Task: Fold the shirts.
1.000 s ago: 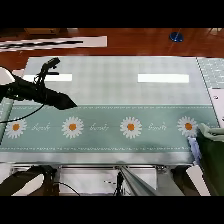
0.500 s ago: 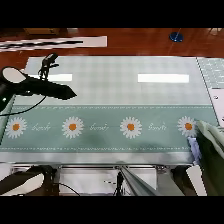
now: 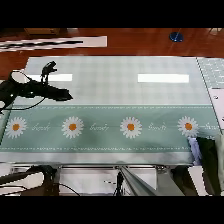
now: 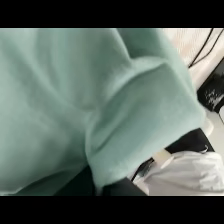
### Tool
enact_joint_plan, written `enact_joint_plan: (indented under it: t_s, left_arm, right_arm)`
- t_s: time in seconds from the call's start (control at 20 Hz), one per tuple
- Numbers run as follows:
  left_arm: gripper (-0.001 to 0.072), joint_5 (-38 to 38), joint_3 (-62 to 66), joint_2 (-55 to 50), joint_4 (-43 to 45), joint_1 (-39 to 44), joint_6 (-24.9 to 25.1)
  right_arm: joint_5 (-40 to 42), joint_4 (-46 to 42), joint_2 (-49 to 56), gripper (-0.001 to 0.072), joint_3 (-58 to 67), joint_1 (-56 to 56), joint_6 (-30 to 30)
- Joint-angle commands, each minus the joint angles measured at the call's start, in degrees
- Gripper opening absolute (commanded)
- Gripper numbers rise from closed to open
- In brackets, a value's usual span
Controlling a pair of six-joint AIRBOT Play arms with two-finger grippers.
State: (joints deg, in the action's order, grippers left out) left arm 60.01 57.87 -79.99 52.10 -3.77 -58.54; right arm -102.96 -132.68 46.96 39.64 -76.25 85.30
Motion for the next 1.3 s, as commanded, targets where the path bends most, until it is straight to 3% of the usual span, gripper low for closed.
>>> enact_joint_plan:
  t_s: [0.0, 0.05, 0.1, 0.15, 0.2, 0.3, 0.35, 0.4, 0.45, 0.5, 0.7, 0.8, 0.9, 1.05, 1.15, 1.25]
  left_arm:
    - [0.006, -0.02, 0.0, -0.52, 0.0, -1.7, -0.02]
    - [0.0059, -0.02, 0.0, -0.52, 0.0, -1.81, -0.02]
    - [0.006, -0.04, 0.0, -0.52, 0.02, -1.81, 0.0]
    - [0.0059, -0.04, 0.0, -0.52, 0.0, -1.81, 0.0]
    - [0.006, -0.04, 0.0, -0.52, 0.0, -1.81, 0.0]
    - [0.0064, -0.02, 0.0, -0.52, 0.0, -1.79, 0.02]
    - [0.0125, -0.02, 0.0, -0.52, -0.02, -1.79, 0.07]
    - [0.034, -0.02, 0.0, -0.52, -0.07, -1.79, 0.02]
    - [0.0495, 0.02, 0.02, -0.52, -0.33, -1.79, -0.02]
    - [0.0534, 0.35, 0.13, -0.52, -0.94, -1.79, -0.02]
    - [0.0532, 8.41, 3.78, -0.44, -6.93, -1.16, -0.02]
    - [0.0504, 12.37, 7.37, 0.04, -6.29, 0.98, -0.02]
    - [0.0453, 12.46, 10.86, 0.66, -0.26, 4.81, -0.5]
    - [0.0453, 12.11, 14.53, 0.63, 18.58, 12.13, -10.12]
    - [0.0453, 12.48, 15.02, 0.66, 31.02, 16.9, -17.79]
    - [0.0453, 11.93, 14.99, 1.14, 33.42, 20.33, -18.71]
  right_arm:
    - [3.45, -2.21, -0.04, 0.003, -2.27, -4.02, -0.44]
    - [4.31, -2.12, -0.04, 0.0082, -2.27, -4.04, -0.5]
    - [5.27, -1.97, -0.04, 0.0329, -2.27, -4.04, -0.63]
    - [6.16, -1.81, -0.02, 0.0531, -2.27, -4.04, -2.14]
    - [7.1, -1.81, 0.0, 0.0563, -2.19, -3.65, -3.15]
    - [10.36, -0.96, 1.05, 0.056, -0.48, -0.52, -3.08]
    - [11.65, 0.52, 2.67, 0.0536, 1.81, 2.64, -3.08]
    - [13.22, 3.58, 5.29, 0.0525, 5.62, 7.21, -3.19]
    - [14.93, 7.61, 8.31, 0.0525, 10.29, 12.46, -3.8]
    - [17.25, 12.79, 12.0, 0.0525, 16.33, 18.93, -3.89]
    - [27.8, 44.09, 25.46, 0.0525, 39.3, 44.09, -3.74]
    - [30.14, 55.6, 29.64, 0.0525, 44.76, 54.99, -4.39]
    - [28.46, 57.22, 31.71, 0.0525, 45.27, 64.41, -6.21]
    - [24.65, 50.1, 32.98, 0.0525, 43.74, 75.97, -12.13]
    - [25.24, 44.48, 32.98, 0.0524, 41.4, 81.64, -11.56]
    - [27.04, 44.0, 32.68, 0.0525, 39.82, 84.54, -8.48]
